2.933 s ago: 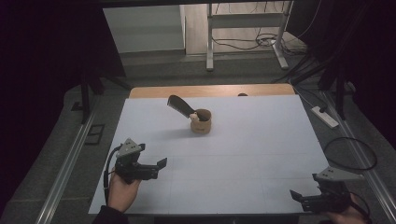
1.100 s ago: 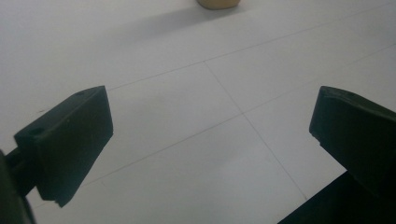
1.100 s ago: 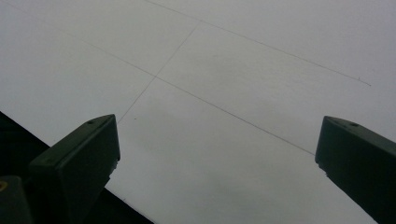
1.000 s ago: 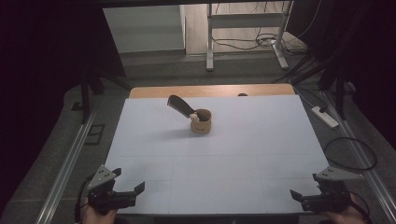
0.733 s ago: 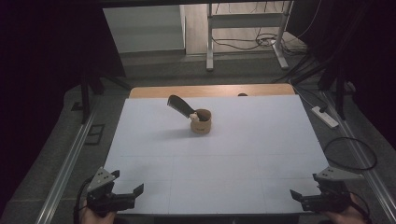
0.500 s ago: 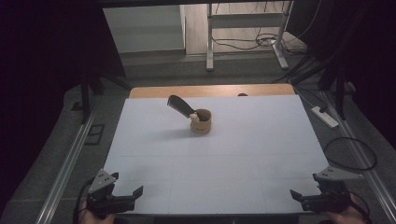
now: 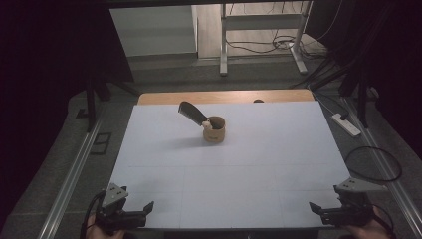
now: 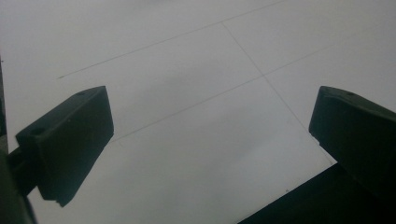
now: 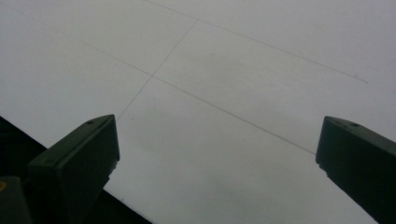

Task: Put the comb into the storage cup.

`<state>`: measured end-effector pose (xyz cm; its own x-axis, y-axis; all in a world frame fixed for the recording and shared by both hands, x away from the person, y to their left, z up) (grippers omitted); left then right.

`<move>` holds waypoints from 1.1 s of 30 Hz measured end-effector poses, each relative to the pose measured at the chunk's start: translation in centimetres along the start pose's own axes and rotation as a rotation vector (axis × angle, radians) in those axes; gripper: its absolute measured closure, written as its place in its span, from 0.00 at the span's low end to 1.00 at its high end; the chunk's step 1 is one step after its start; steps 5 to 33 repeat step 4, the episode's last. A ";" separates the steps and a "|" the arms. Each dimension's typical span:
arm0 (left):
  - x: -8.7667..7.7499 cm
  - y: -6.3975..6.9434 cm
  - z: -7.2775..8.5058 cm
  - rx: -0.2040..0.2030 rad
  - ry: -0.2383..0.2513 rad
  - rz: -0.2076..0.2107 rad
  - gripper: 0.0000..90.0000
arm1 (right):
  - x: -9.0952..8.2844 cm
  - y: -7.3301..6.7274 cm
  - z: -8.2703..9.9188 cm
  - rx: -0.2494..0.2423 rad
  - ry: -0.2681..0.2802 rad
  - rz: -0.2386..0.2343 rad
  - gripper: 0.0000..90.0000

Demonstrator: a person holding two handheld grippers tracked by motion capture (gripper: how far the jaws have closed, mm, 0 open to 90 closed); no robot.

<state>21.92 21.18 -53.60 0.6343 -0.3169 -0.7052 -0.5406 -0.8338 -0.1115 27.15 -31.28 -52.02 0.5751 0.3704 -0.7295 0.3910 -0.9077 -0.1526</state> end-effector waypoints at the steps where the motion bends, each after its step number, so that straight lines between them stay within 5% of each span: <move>1: 0.0 0.0 0.0 0.001 -0.002 0.000 0.01 | 0.0 0.0 0.0 0.000 -0.001 0.000 0.00; 33: 0.0 0.0 -0.1 -0.004 0.002 0.003 0.01 | 0.1 0.0 0.0 -0.002 -0.005 0.004 0.00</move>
Point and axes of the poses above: each handheld gripper's, and its own axes: x roughly forward along the jaws, z roughly out of its underside, y roughly to its right, the point moved 9 cm from there along x, roughly forward along the jaws, and after that the axes turned 13 degrees about x, right-handed, at the moved point
